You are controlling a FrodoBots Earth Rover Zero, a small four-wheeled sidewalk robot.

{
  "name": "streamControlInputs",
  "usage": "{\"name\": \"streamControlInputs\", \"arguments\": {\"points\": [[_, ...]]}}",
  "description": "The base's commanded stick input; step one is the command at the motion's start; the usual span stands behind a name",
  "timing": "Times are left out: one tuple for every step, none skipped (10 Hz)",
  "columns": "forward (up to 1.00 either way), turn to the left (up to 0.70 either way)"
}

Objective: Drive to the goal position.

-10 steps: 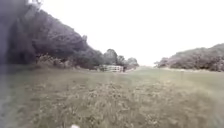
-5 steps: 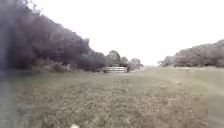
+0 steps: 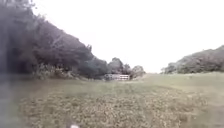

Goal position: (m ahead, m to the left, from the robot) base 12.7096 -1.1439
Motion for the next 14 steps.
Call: {"name": "streamControlInputs", "arguments": {"points": [[0.85, 0.00], [0.85, 0.00], [0.85, 0.00], [0.85, 0.00], [0.85, 0.00], [0.85, 0.00], [0.85, 0.00], [0.85, -0.01], [0.85, -0.24], [0.85, -0.34], [0.85, -0.34], [0.85, -0.34], [0.85, -0.34], [0.85, -0.34]]}}
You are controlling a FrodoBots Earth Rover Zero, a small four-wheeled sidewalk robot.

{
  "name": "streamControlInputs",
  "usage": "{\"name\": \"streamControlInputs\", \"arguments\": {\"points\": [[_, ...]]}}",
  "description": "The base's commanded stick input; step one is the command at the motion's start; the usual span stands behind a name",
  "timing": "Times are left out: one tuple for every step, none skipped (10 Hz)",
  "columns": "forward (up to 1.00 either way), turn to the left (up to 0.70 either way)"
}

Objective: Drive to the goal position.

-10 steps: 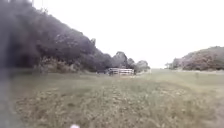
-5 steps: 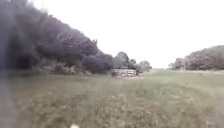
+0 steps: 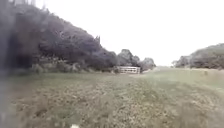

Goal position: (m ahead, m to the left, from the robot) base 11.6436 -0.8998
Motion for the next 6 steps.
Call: {"name": "streamControlInputs", "arguments": {"points": [[0.85, -0.34], [0.85, -0.25], [0.85, -0.01], [0.85, 0.00], [0.85, 0.00], [0.85, 0.00]]}}
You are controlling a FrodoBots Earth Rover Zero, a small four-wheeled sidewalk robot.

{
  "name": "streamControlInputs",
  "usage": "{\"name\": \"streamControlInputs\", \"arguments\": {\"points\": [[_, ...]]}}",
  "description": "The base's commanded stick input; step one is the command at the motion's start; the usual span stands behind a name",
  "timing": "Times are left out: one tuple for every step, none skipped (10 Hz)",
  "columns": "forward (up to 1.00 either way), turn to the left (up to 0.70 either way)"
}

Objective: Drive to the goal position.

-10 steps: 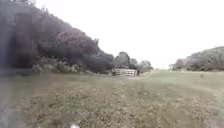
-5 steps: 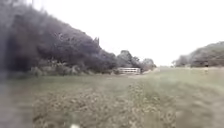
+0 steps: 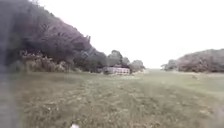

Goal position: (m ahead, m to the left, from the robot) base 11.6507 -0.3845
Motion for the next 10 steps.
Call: {"name": "streamControlInputs", "arguments": {"points": [[0.85, 0.00], [0.85, 0.00], [0.85, 0.00], [0.85, 0.00], [0.85, 0.00], [0.85, 0.00], [0.85, 0.00], [0.85, 0.00], [0.85, 0.00], [0.85, 0.00]]}}
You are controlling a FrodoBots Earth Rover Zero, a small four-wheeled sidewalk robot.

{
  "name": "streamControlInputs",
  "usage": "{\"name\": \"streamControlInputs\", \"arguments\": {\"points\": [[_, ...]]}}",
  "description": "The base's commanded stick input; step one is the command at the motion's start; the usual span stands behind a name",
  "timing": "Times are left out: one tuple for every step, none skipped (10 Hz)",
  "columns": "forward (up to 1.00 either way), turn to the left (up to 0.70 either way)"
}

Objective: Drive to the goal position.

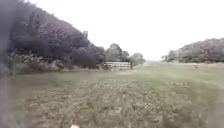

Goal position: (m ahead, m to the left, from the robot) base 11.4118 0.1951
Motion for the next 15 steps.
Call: {"name": "streamControlInputs", "arguments": {"points": [[0.85, 0.00], [0.85, 0.00], [0.85, 0.00], [0.85, 0.00], [0.85, 0.00], [0.85, -0.21], [0.85, -0.33], [0.85, -0.34], [0.85, -0.34], [0.85, -0.34], [0.85, -0.34], [0.85, -0.34], [0.85, -0.34], [0.85, -0.34], [0.85, -0.34]]}}
